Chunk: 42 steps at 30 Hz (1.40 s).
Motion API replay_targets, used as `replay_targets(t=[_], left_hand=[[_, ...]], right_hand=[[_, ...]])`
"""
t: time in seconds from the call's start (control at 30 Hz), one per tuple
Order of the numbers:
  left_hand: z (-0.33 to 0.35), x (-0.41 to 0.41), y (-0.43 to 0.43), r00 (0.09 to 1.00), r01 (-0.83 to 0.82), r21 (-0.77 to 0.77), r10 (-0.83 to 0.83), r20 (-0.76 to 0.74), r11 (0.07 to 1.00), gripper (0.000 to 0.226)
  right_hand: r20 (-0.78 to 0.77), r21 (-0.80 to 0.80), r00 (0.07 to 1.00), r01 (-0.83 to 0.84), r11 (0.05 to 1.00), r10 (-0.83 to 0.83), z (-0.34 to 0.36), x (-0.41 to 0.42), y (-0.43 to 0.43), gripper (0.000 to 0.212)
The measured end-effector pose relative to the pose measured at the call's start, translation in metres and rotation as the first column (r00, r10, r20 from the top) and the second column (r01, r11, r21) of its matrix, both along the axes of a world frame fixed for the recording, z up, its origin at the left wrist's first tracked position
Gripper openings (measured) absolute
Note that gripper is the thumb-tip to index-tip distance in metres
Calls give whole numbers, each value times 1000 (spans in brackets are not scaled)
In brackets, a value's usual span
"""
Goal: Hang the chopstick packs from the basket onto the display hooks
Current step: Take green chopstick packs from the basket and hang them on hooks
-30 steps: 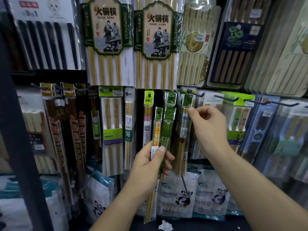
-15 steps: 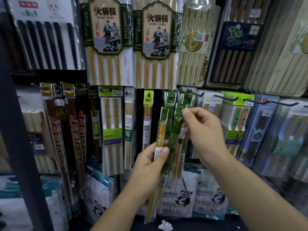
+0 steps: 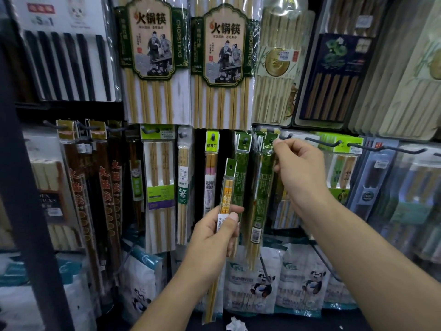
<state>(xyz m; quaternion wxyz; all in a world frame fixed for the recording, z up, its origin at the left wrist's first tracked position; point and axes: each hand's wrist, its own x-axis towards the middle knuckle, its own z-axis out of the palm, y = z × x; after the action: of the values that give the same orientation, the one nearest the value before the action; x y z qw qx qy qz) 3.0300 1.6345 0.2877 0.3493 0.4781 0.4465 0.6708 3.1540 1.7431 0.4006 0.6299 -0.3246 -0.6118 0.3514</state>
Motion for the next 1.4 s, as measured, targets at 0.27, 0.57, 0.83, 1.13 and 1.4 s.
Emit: replay_targets(t=[0.27, 0.57, 0.83, 1.13, 1.4], left_hand=[[0, 0, -1, 999, 38, 2, -38, 20, 999, 23], [6, 0, -3, 997, 74, -3, -74, 19, 997, 30], [12, 7, -5, 997, 64, -28, -65, -40, 998, 31], [23, 14, 18, 949, -45, 16, 48, -310, 999, 21], [30, 18, 37, 890, -120, 5, 110, -443, 993, 3]], right_hand=[[37, 25, 999, 20, 999, -21, 2, 1, 5, 34], [99, 33, 988, 119, 992, -122, -12, 8, -1, 20], [217, 44, 947, -250, 967, 235, -26, 5, -34, 12], [96, -15, 988, -116, 993, 117, -1, 16, -4, 25], [193, 45, 981, -40, 998, 31, 10, 13, 12, 41]])
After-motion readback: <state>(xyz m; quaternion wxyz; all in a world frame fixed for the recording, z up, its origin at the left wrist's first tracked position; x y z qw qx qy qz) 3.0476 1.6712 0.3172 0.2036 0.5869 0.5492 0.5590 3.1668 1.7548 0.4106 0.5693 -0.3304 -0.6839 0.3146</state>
